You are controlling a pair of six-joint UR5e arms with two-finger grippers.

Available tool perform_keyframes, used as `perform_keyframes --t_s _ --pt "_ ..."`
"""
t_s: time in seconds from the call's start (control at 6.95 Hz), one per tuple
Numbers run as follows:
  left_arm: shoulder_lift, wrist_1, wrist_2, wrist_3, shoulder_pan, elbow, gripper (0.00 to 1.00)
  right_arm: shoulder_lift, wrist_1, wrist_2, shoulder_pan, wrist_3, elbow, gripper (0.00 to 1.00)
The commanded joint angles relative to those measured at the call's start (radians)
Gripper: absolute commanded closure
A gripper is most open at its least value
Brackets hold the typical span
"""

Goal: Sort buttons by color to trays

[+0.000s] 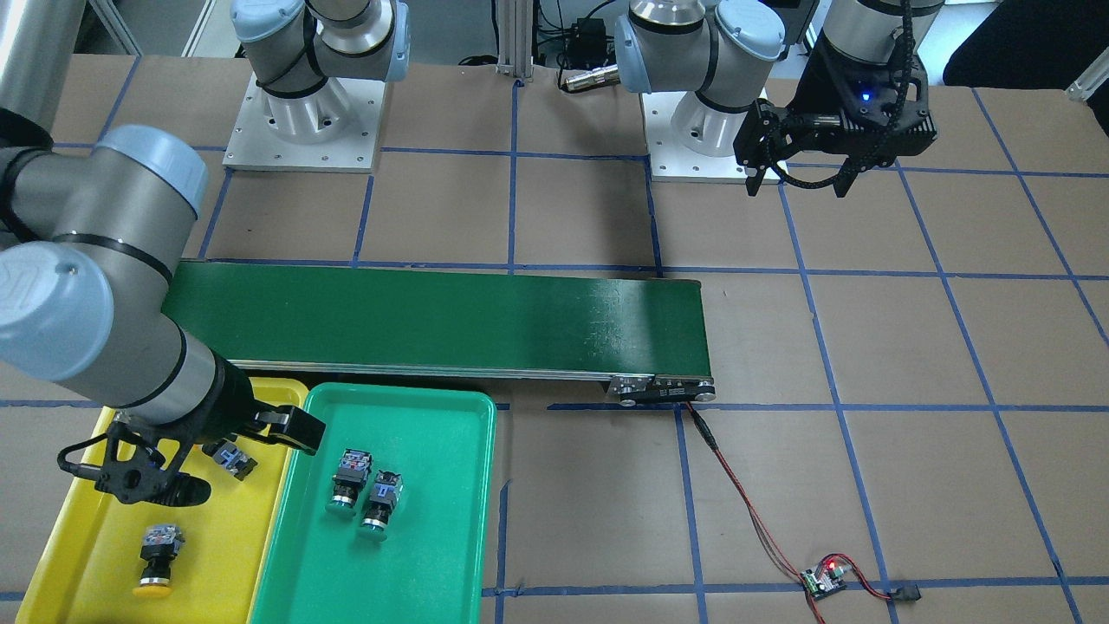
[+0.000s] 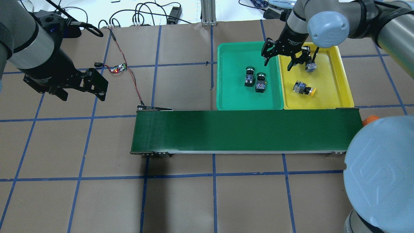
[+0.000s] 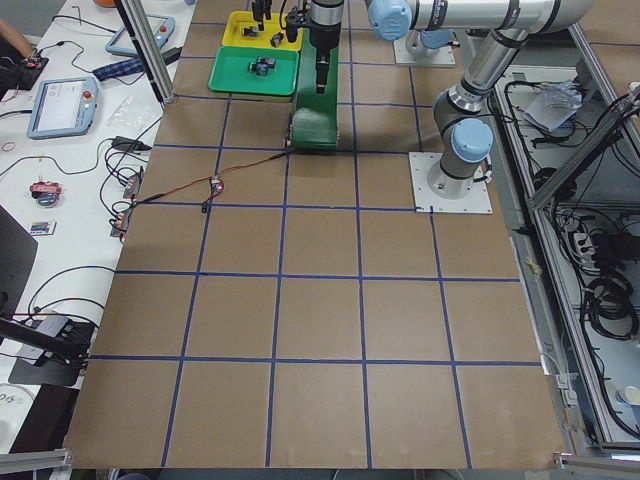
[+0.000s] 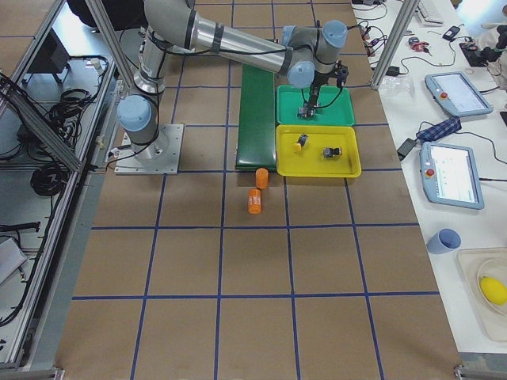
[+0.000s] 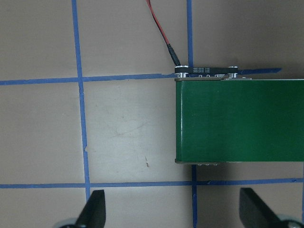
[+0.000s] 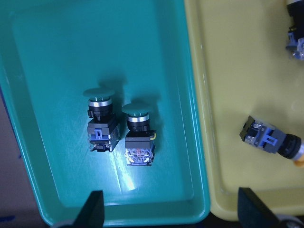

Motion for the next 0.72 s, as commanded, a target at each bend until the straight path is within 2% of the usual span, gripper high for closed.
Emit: perform_keyframes --t_s 0.0,0.14,0.29,0.43,0.58 --pt "-0.008 0.003 0.000 0.002 0.000 0.000 0.00 -0.197 0.104 -0.021 0.098 0.022 0.037 0.00" --pt "-0.005 0.001 0.000 0.001 0.000 0.000 0.00 -0.292 0.135 -0.039 0.179 0.035 0.071 0.00" --pt "-0.005 0.001 0.000 0.001 0.000 0.000 0.00 -0.339 0.276 -0.092 0.175 -0.015 0.063 0.00" --pt "-0.006 0.001 0.000 0.002 0.000 -0.002 0.00 -0.348 0.288 -0.146 0.090 -0.180 0.054 0.00" --pt "-0.008 0.004 0.000 0.002 0.002 0.000 0.00 -0.352 0.281 -0.118 0.027 -0.189 0.062 0.00"
